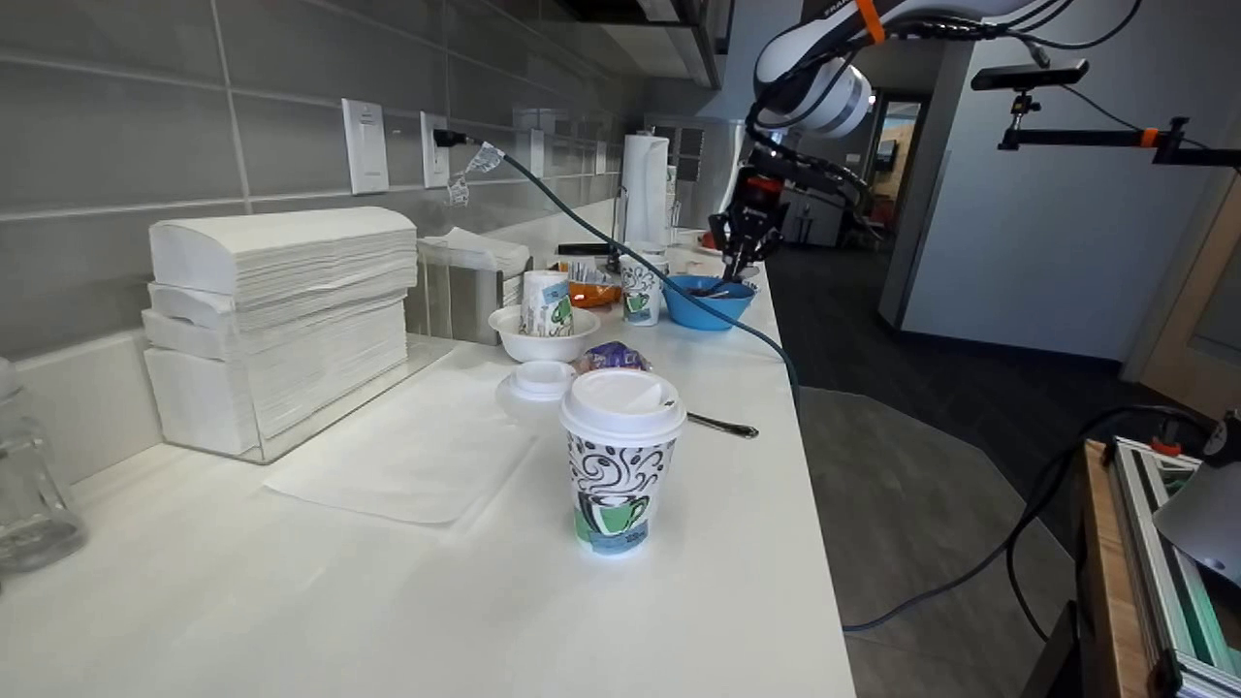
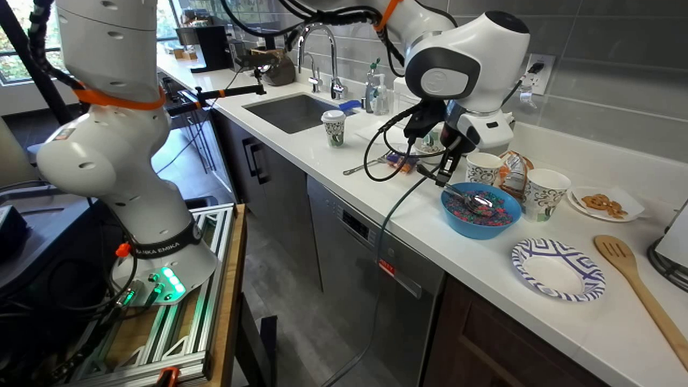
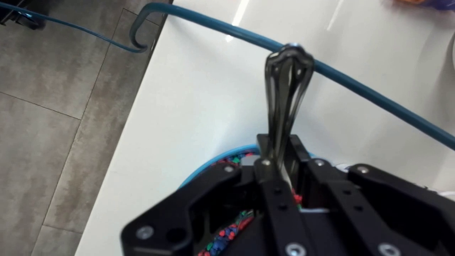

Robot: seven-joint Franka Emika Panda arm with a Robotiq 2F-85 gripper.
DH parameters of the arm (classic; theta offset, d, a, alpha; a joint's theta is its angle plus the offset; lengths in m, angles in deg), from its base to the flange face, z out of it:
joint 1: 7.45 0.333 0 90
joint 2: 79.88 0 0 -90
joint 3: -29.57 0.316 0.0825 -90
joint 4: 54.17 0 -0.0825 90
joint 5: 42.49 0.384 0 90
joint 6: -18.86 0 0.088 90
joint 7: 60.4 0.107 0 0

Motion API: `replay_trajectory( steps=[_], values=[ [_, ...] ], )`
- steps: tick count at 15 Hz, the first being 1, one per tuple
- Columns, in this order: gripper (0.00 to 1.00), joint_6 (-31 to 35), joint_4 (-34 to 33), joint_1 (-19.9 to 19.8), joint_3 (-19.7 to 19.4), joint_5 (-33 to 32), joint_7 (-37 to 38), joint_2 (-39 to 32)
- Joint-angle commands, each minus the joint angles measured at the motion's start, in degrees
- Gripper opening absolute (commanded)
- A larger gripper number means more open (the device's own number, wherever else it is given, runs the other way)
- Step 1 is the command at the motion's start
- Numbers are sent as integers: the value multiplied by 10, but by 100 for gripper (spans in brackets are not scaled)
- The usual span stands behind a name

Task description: Transfer some beans to the plate on the right

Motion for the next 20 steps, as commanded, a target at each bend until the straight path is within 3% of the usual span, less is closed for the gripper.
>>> replay_trajectory(
  steps=[1, 13, 20],
  values=[
    [4, 37, 24, 19, -7, -19, 37, 21],
    [4, 130, 68, 84, -38, -190, 221, 45],
    [4, 138, 77, 88, -43, -252, 297, 67]
  ],
)
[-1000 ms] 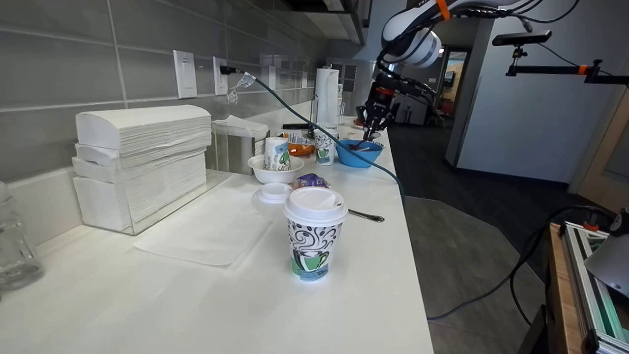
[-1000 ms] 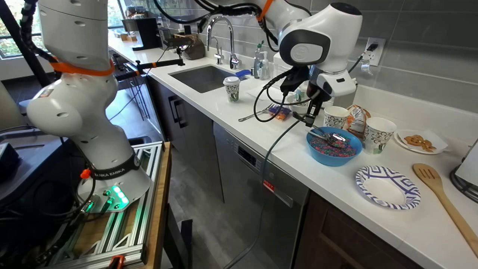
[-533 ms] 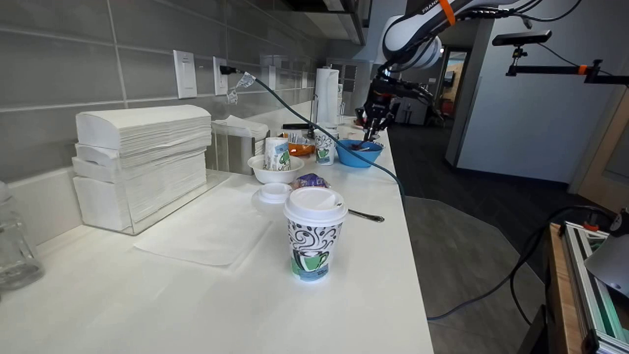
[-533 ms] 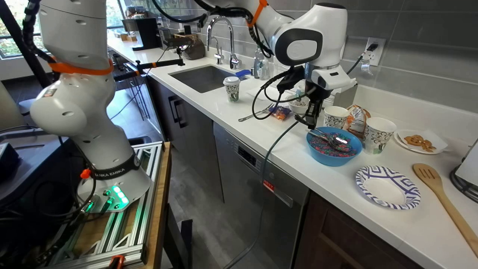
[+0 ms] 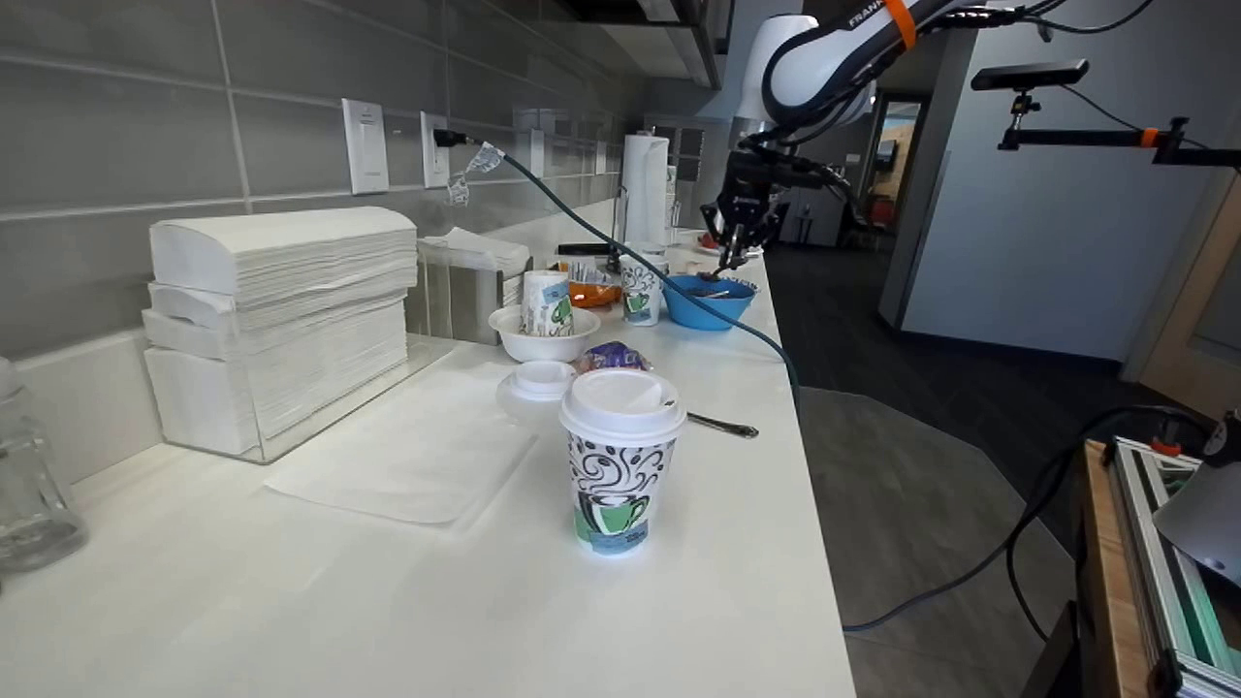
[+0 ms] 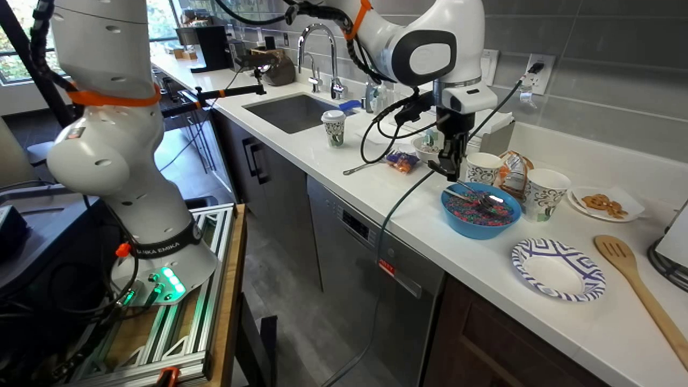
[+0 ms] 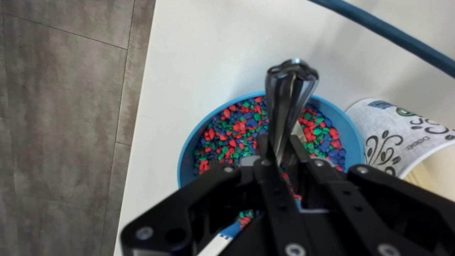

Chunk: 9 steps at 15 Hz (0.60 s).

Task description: Transfer some beans to the plate on the right

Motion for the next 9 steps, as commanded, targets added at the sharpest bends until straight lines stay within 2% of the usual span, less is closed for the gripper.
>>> replay_trajectory(
  steps=[1, 9],
  values=[
    [4, 14, 23, 3, -9, -30, 45, 27],
    [4, 7, 7, -19, -21, -28, 65, 27]
  ],
)
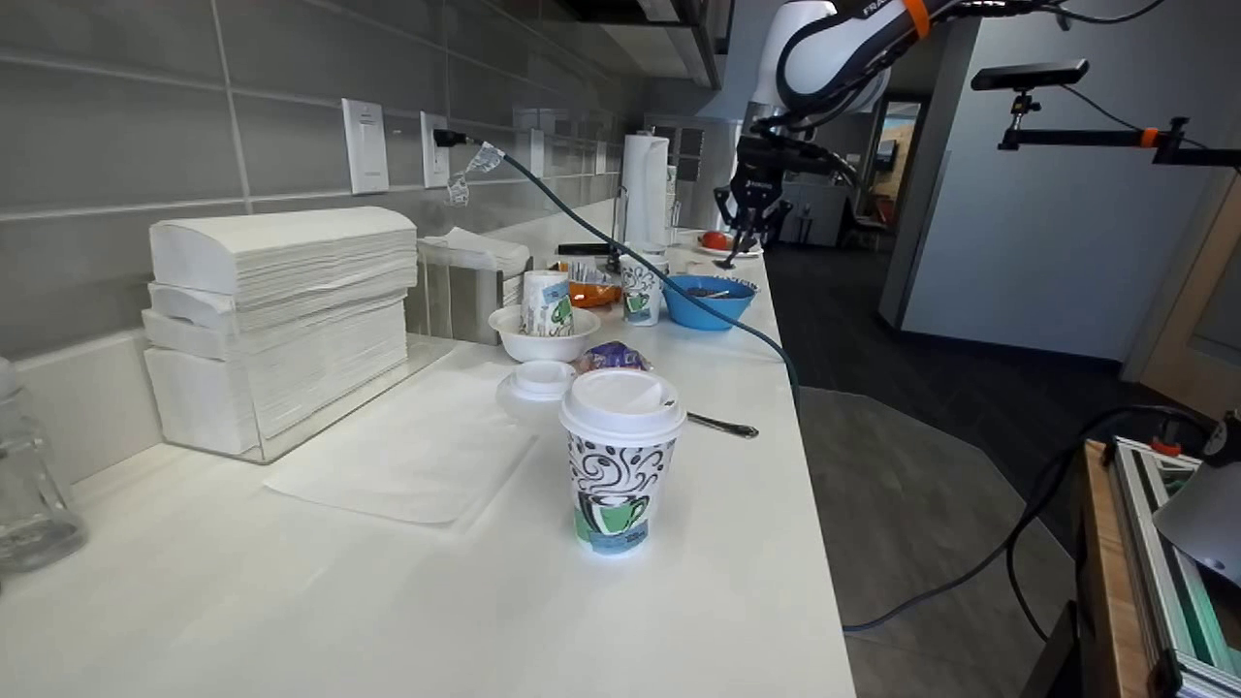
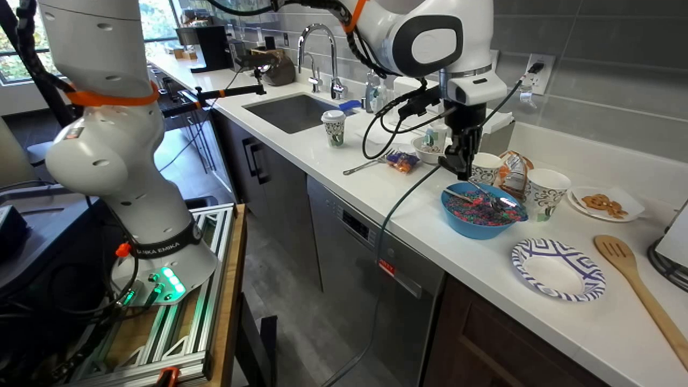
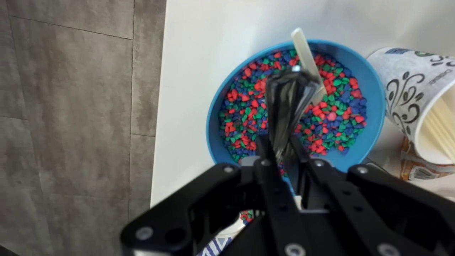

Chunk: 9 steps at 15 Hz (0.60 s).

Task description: Transfer some beans to the plate on the right

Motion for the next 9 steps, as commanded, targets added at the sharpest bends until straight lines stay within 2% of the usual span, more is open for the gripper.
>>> replay_trajectory(
  steps=[1, 9],
  values=[
    [4, 4, 1, -12, -4, -5, 24, 2],
    [4, -9, -63, -59, -4, 58, -2, -48]
  ],
)
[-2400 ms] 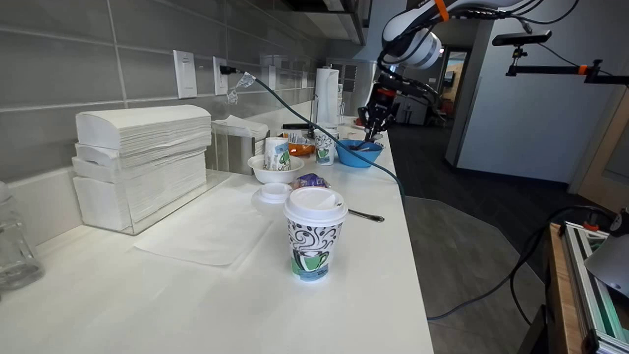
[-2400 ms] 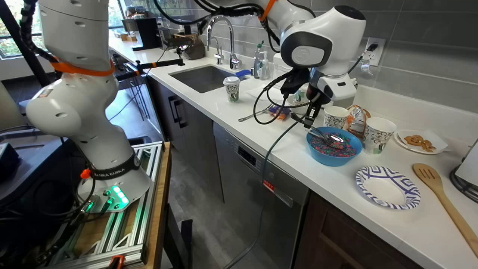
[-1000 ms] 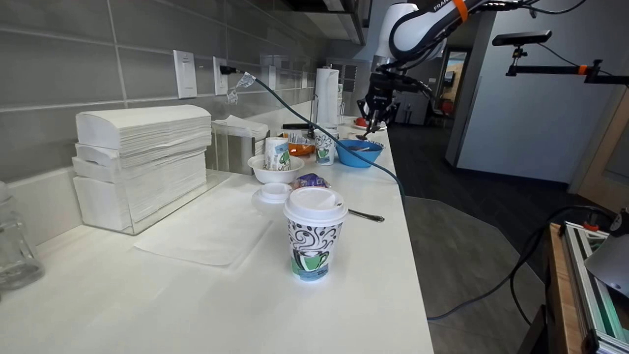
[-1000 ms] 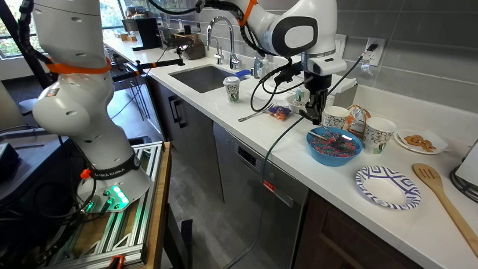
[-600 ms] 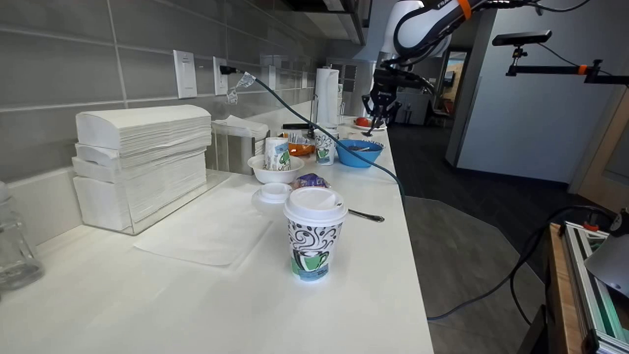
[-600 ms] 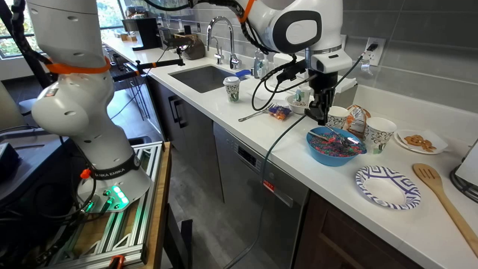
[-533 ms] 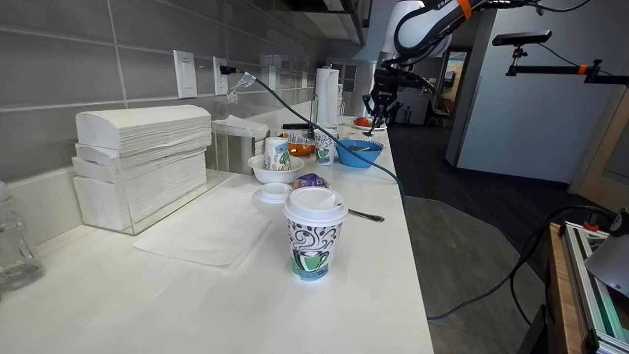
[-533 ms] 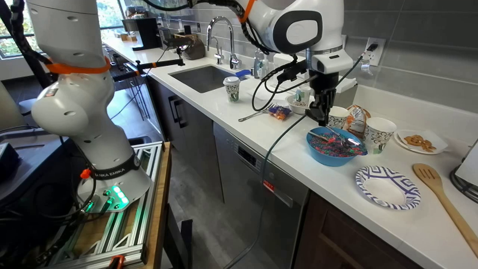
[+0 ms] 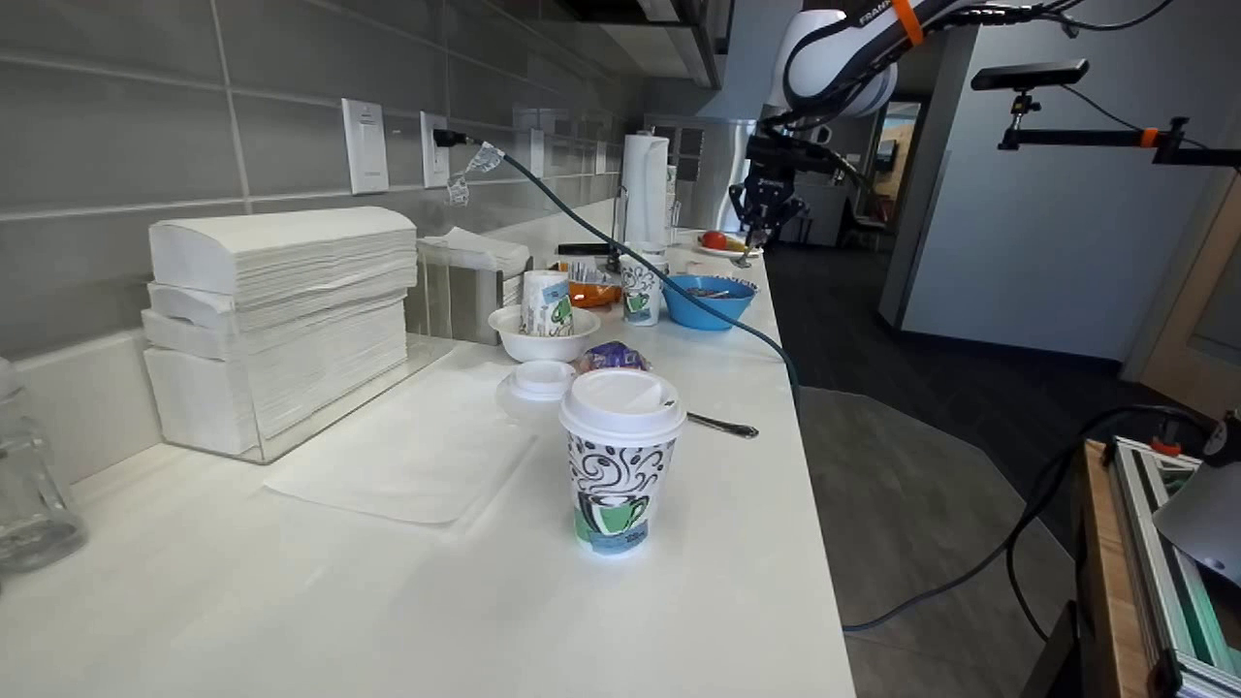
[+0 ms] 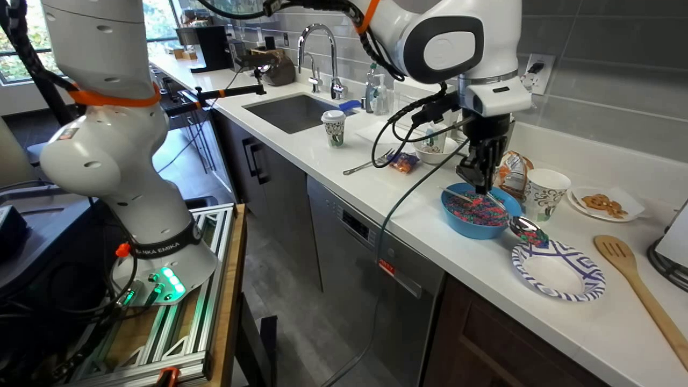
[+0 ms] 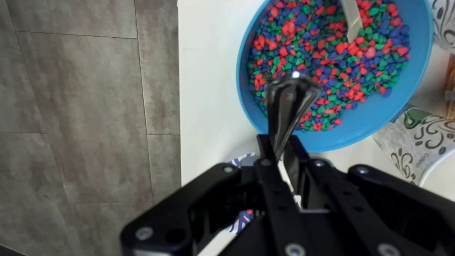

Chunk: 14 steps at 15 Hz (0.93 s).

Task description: Transfer some beans to the plate on the right

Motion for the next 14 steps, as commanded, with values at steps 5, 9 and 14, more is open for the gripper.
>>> replay_trajectory(
  steps=[5, 9, 14],
  values=[
    [4, -17, -92, -35, 17, 124, -43, -83],
    [4, -26, -138, -51, 16, 166, -48, -121],
    [4, -27, -176, -81, 34, 235, -80, -147]
  ],
)
